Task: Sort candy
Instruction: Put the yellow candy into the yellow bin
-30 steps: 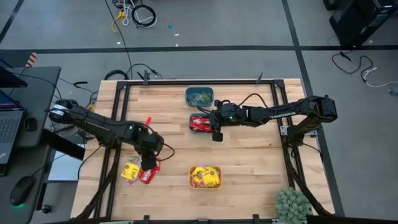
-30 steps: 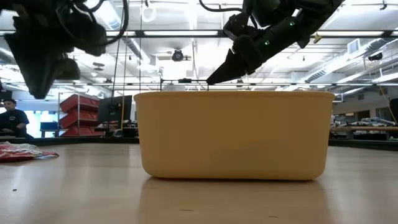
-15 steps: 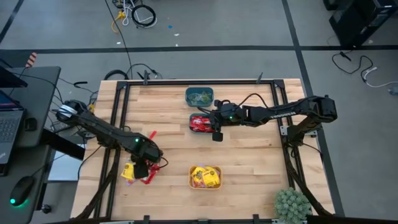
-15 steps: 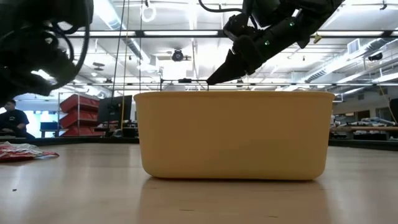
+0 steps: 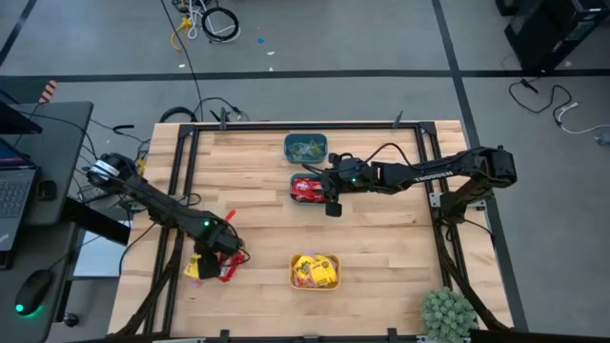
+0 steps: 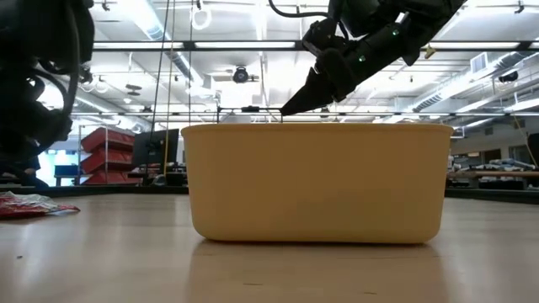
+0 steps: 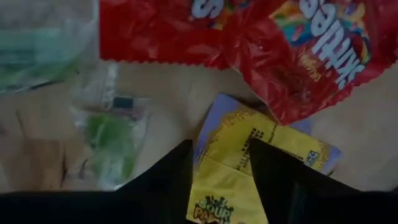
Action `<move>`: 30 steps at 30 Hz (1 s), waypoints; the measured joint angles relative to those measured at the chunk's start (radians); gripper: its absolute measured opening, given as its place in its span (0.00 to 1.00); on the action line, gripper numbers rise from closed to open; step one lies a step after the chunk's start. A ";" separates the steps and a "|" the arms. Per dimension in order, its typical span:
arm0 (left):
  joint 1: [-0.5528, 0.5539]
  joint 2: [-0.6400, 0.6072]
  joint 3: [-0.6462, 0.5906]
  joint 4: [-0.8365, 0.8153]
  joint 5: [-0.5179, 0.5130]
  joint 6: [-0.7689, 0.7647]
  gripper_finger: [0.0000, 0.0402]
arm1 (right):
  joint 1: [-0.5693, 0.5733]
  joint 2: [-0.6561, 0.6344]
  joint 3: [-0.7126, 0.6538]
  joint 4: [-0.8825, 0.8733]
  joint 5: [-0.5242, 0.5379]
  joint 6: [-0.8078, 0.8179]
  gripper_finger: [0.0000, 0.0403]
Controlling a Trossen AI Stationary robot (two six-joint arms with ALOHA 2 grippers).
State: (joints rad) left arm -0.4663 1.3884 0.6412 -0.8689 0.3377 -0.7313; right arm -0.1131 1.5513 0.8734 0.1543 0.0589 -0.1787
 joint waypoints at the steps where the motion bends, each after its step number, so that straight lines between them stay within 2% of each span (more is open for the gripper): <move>1: -0.006 0.000 -0.002 0.012 -0.002 -0.001 0.38 | 0.000 0.000 0.000 0.000 0.000 0.000 0.31; 4: -0.029 0.000 -0.006 0.043 -0.018 -0.004 0.28 | 0.000 0.000 0.000 0.000 0.000 0.000 0.31; 8: -0.048 0.000 -0.006 0.042 -0.063 -0.007 0.06 | 0.000 0.000 0.000 0.000 0.000 0.000 0.31; 9: -0.047 0.000 -0.006 0.041 -0.072 -0.011 0.03 | 0.000 0.000 0.000 0.000 0.000 0.000 0.31; 14: -0.044 0.000 0.015 -0.008 -0.146 0.007 0.01 | 0.000 0.000 0.000 0.000 0.000 -0.003 0.31; 20: -0.012 0.000 0.103 -0.115 -0.234 0.081 0.00 | 0.000 0.000 0.000 0.000 0.000 -0.004 0.31; 26: 0.029 0.000 0.156 -0.100 -0.261 0.107 0.00 | 0.000 0.000 0.000 0.000 0.000 -0.005 0.31; 30: 0.063 0.000 0.156 -0.076 -0.267 0.101 0.04 | 0.000 0.000 0.000 -0.001 0.000 -0.005 0.31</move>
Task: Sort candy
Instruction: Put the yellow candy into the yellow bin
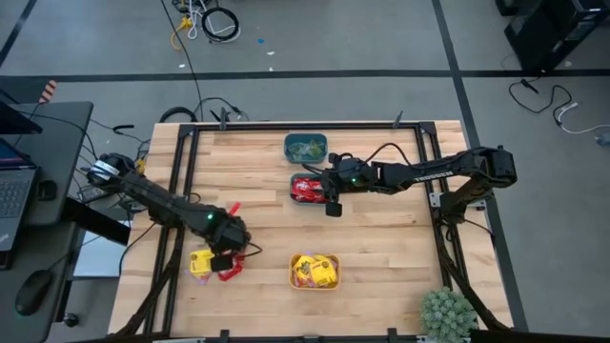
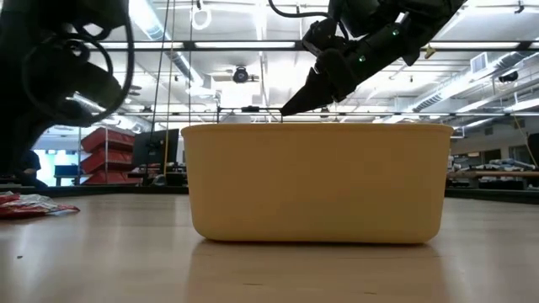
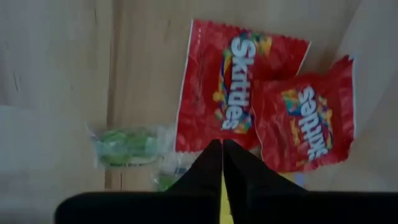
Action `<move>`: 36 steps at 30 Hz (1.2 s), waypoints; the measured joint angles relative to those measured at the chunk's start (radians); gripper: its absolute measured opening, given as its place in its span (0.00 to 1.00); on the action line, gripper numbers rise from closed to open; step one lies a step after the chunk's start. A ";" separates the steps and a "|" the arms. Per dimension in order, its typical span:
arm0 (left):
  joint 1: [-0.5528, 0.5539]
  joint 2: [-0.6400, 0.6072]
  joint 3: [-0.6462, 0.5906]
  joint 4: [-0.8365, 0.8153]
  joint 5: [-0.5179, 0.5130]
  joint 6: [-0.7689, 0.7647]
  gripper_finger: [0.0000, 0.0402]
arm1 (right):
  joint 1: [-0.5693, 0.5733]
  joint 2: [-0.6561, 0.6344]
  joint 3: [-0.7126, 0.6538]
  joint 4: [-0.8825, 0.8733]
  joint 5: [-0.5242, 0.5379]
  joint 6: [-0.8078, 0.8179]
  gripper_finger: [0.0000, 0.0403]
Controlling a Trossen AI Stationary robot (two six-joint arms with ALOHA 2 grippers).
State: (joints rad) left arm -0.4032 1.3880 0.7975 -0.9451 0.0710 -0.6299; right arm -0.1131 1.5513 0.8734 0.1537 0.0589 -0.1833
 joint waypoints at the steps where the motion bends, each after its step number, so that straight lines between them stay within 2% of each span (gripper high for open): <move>1: 0.009 0.000 0.000 0.006 0.000 0.004 0.06 | 0.000 0.000 0.000 -0.001 0.000 0.000 0.31; 7: 0.041 0.000 0.000 0.101 0.010 0.053 0.20 | 0.000 0.000 0.000 -0.019 0.000 0.000 0.31; 11: 0.042 0.000 0.000 0.195 0.065 0.075 0.29 | 0.000 0.000 0.000 -0.028 0.000 0.000 0.31; 15: 0.036 0.000 0.000 0.136 0.076 0.053 0.35 | 0.000 0.000 0.000 -0.030 0.000 0.000 0.31; 20: 0.007 0.000 0.000 -0.035 0.126 -0.028 0.37 | 0.000 0.000 0.000 -0.030 0.000 0.000 0.31; 23: -0.023 0.000 0.000 -0.078 0.152 -0.062 0.37 | 0.000 0.000 0.000 -0.030 0.000 0.000 0.31; 28: -0.057 0.008 -0.012 -0.053 0.099 -0.103 0.37 | 0.000 0.000 0.000 -0.030 0.000 0.000 0.31; 36: -0.092 0.013 -0.140 0.037 0.140 -0.167 0.37 | 0.000 0.000 0.000 -0.038 0.000 0.000 0.31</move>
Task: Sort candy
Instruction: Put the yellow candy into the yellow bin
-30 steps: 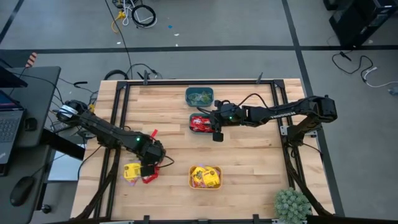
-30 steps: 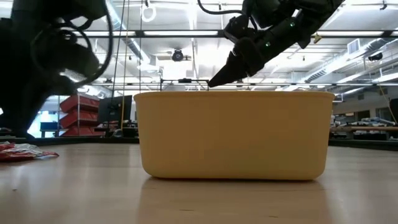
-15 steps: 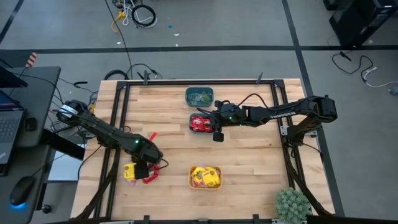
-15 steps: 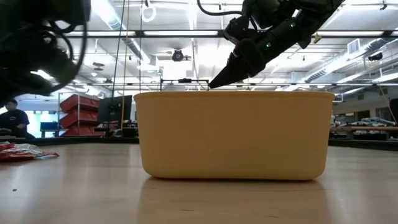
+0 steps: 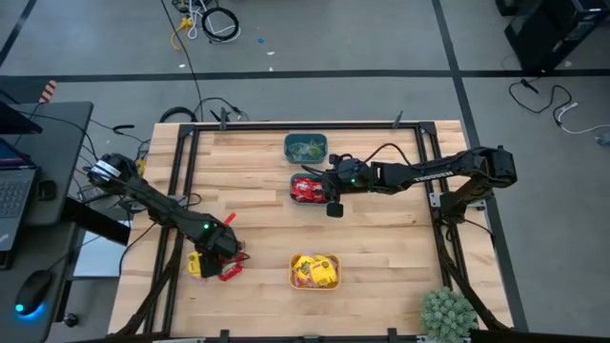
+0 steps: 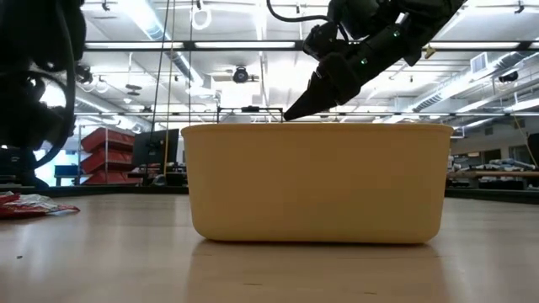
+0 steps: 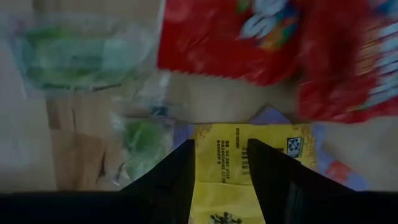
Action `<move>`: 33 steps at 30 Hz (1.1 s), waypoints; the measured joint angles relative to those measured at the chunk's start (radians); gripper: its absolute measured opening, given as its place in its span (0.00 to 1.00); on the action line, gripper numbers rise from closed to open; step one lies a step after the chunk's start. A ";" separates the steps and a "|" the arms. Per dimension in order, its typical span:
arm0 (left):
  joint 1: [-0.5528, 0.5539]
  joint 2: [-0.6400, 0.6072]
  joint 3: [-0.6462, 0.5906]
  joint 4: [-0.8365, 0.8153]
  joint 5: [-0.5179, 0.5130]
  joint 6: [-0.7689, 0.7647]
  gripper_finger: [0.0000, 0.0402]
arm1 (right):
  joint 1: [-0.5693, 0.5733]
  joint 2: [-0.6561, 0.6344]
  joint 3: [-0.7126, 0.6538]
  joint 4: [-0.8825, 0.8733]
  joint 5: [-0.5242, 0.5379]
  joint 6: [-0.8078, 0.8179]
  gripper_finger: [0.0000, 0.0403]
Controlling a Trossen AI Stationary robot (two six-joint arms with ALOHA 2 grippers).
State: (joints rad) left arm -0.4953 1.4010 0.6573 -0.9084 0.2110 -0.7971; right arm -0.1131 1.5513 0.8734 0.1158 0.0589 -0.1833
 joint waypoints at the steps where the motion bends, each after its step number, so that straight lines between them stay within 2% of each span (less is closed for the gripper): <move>1: -0.001 0.000 -0.009 0.003 0.001 0.000 0.37 | 0.000 0.000 0.000 0.000 0.000 0.000 0.31; 5: -0.002 -0.003 -0.032 0.040 0.000 0.005 0.31 | 0.000 0.000 0.000 0.001 0.000 0.000 0.31; 11: -0.003 -0.003 -0.034 0.054 -0.025 0.025 0.03 | 0.000 0.000 0.000 0.001 0.000 0.000 0.31; 16: -0.002 0.001 0.007 0.023 -0.097 0.066 0.01 | 0.000 0.000 0.000 0.000 0.000 0.000 0.31; 25: 0.049 0.001 0.210 -0.151 -0.239 0.214 0.00 | 0.001 -0.014 0.000 -0.015 0.025 0.001 0.31; 29: 0.089 0.001 0.292 -0.123 -0.280 0.339 0.00 | 0.010 -0.064 0.000 -0.064 0.034 0.005 0.31; 33: 0.167 0.000 0.337 0.013 -0.329 0.488 0.00 | 0.024 -0.141 0.000 -0.137 0.106 0.007 0.31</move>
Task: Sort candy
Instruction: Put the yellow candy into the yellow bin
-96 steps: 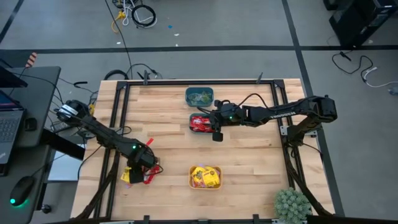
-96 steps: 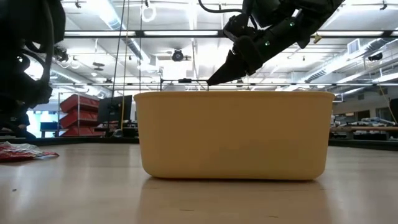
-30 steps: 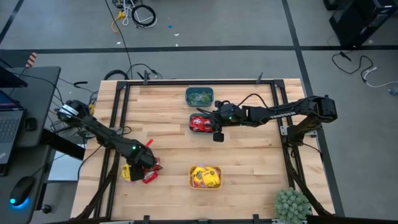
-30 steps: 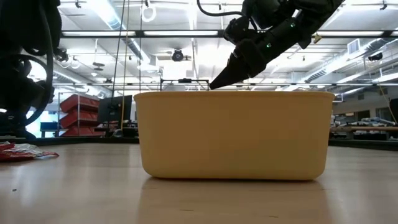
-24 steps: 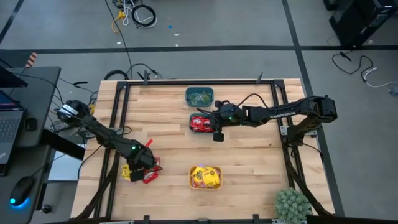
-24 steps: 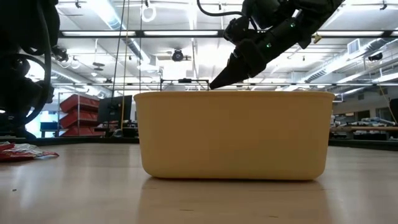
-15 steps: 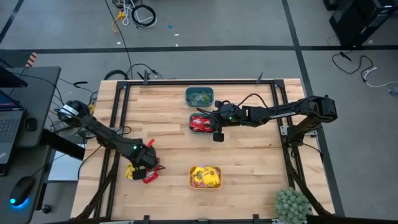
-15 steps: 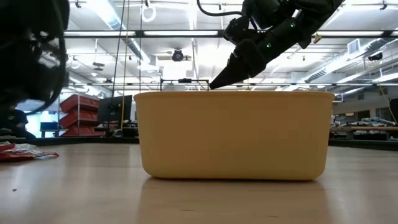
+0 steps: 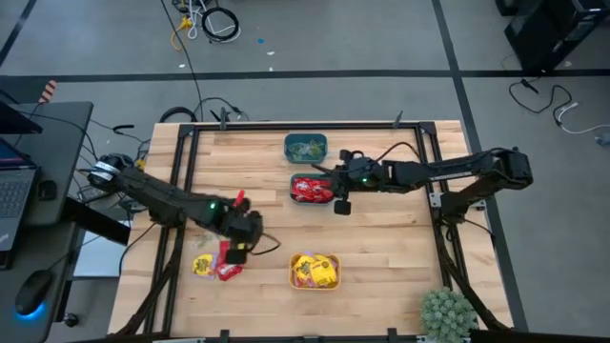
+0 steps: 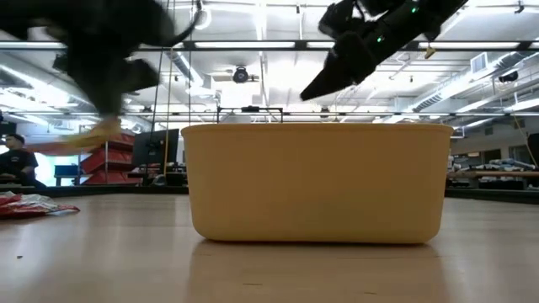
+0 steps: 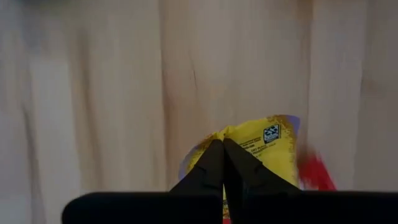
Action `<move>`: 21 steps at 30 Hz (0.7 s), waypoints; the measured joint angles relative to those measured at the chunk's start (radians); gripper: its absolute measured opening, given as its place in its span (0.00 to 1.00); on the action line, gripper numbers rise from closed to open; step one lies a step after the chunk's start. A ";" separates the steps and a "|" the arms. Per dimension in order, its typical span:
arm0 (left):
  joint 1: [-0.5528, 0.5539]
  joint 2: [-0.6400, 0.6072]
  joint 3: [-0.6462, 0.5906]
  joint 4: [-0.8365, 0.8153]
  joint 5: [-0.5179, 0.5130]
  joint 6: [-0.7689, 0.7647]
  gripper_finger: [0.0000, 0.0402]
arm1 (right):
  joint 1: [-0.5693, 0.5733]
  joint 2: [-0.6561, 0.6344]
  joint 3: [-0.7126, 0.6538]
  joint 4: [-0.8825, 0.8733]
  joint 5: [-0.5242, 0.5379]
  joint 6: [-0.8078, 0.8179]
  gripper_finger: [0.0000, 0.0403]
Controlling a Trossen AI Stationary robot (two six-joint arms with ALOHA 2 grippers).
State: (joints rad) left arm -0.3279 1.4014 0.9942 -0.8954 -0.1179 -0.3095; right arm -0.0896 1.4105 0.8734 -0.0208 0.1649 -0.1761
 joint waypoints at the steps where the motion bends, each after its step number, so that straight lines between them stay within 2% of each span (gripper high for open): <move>1: 0.019 0.003 0.004 0.043 -0.005 0.038 0.00 | 0.000 -0.021 0.000 -0.022 0.019 0.002 0.31; 5: 0.079 0.056 0.034 0.208 0.005 0.199 0.00 | -0.008 -0.093 0.000 -0.078 0.052 0.044 0.31; 8: 0.092 0.126 0.083 0.266 0.040 0.316 0.00 | -0.021 -0.124 0.000 -0.117 0.052 0.059 0.31; 15: 0.091 0.281 0.272 0.228 0.067 0.557 0.00 | -0.080 -0.138 0.000 -0.161 0.053 0.076 0.31; 21: 0.078 0.345 0.408 0.210 0.136 0.702 0.00 | -0.118 -0.135 0.000 -0.154 0.053 0.099 0.31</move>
State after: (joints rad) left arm -0.2501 1.7466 1.4019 -0.6849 0.0184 0.3921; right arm -0.2073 1.2758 0.8734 -0.1750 0.2176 -0.0773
